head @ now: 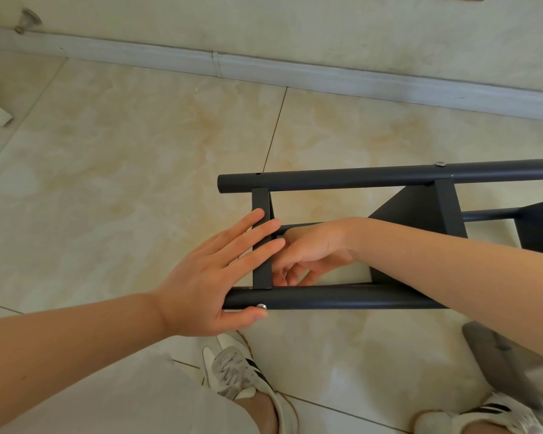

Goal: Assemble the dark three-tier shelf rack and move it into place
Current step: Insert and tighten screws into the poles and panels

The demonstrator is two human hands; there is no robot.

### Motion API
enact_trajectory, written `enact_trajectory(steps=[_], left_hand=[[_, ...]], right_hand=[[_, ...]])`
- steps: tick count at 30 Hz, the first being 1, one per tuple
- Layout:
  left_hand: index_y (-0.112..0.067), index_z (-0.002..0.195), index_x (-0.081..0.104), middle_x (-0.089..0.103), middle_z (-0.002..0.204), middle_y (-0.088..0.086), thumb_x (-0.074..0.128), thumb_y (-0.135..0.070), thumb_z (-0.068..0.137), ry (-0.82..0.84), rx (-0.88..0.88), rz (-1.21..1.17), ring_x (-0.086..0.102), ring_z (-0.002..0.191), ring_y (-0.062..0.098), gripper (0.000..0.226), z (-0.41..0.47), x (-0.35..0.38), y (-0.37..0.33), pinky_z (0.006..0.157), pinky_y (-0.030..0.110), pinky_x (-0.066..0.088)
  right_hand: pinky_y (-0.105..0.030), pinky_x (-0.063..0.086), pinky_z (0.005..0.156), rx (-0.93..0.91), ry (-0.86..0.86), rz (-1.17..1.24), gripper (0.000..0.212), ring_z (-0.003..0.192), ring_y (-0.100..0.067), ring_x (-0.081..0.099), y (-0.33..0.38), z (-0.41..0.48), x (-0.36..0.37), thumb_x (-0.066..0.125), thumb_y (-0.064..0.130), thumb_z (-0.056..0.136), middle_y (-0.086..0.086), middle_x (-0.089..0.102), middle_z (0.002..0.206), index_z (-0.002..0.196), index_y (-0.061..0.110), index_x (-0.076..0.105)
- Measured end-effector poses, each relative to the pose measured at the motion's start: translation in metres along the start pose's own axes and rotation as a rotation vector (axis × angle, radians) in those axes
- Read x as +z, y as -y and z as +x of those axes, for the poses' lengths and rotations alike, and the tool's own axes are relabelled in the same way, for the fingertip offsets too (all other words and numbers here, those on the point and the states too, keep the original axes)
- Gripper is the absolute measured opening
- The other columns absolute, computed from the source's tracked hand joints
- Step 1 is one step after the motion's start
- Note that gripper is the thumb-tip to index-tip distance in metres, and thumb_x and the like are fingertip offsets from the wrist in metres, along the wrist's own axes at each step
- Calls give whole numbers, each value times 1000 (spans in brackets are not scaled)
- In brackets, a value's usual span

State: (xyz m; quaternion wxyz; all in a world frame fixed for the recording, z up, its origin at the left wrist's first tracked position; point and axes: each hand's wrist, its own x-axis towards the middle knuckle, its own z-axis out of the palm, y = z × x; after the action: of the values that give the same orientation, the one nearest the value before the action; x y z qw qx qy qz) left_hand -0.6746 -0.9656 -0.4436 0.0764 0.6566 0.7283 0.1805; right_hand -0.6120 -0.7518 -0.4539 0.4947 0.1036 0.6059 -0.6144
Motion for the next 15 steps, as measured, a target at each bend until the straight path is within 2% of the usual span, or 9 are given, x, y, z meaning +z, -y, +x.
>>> enact_trajectory(steps=[1, 2, 5, 6, 7, 10, 12, 14, 15], left_hand=[[-7, 150, 40, 31, 162, 12, 57, -50, 93, 1, 0, -1, 17, 154, 31, 73, 0, 0, 0, 124, 35, 24], [-7, 150, 40, 31, 162, 12, 56, -50, 93, 4, 0, -1, 17, 154, 31, 73, 0, 0, 0, 124, 35, 24], [-7, 150, 39, 30, 163, 11, 56, -51, 93, 14, -4, 4, 16, 155, 30, 74, 0, 0, 0, 124, 34, 23], [-8, 151, 39, 29, 163, 11, 56, -51, 93, 15, -5, 7, 16, 155, 30, 74, 0, 0, 0, 124, 33, 22], [-8, 151, 39, 29, 163, 10, 55, -51, 93, 14, -5, 8, 16, 155, 30, 74, 0, 0, 0, 124, 33, 22], [-8, 151, 39, 30, 163, 11, 56, -51, 94, 5, 0, 6, 17, 155, 30, 74, 0, 0, 0, 123, 36, 25], [-8, 151, 38, 29, 163, 10, 55, -52, 94, 6, -2, 4, 16, 155, 30, 74, 0, 0, 1, 123, 36, 25], [-8, 151, 38, 29, 163, 10, 54, -52, 94, 8, 0, 1, 16, 155, 30, 73, 0, 0, 1, 123, 35, 24], [-8, 151, 39, 29, 163, 11, 55, -51, 94, 6, 4, -2, 16, 155, 30, 73, 0, 0, 1, 123, 36, 25]], right_hand=[[-47, 48, 104, 2, -2, -9, 19, 86, -18, 59, 0, -2, 0, 63, 30, 84, -1, 69, 89, 86, 14, 72], [-46, 47, 104, 1, 16, -6, 21, 90, -20, 61, -1, -2, -1, 62, 31, 88, -2, 70, 94, 91, 13, 73], [-48, 47, 105, -25, 89, 93, 36, 116, -32, 62, -5, -1, -2, 59, 21, 95, -14, 63, 127, 127, 4, 60], [-49, 47, 105, -30, 90, 107, 42, 121, -34, 60, -6, 0, -2, 59, 18, 95, -17, 60, 132, 133, 3, 54], [-50, 47, 106, -30, 77, 87, 43, 119, -33, 61, -5, 0, -2, 59, 17, 94, -18, 61, 130, 133, 1, 54], [-52, 45, 107, -23, 22, -10, 35, 100, -25, 64, -3, 0, 0, 60, 27, 90, -10, 68, 106, 114, 1, 65], [-52, 45, 107, -14, 34, 3, 35, 106, -28, 65, -4, -1, 0, 57, 27, 95, -8, 68, 112, 119, 2, 64], [-52, 45, 107, -34, 55, 51, 36, 120, -32, 61, -5, -1, 0, 56, 19, 98, -13, 64, 128, 130, 2, 57], [-52, 45, 107, -44, 54, 61, 37, 120, -32, 61, -5, -1, 0, 56, 16, 97, -16, 62, 131, 131, 2, 56]])
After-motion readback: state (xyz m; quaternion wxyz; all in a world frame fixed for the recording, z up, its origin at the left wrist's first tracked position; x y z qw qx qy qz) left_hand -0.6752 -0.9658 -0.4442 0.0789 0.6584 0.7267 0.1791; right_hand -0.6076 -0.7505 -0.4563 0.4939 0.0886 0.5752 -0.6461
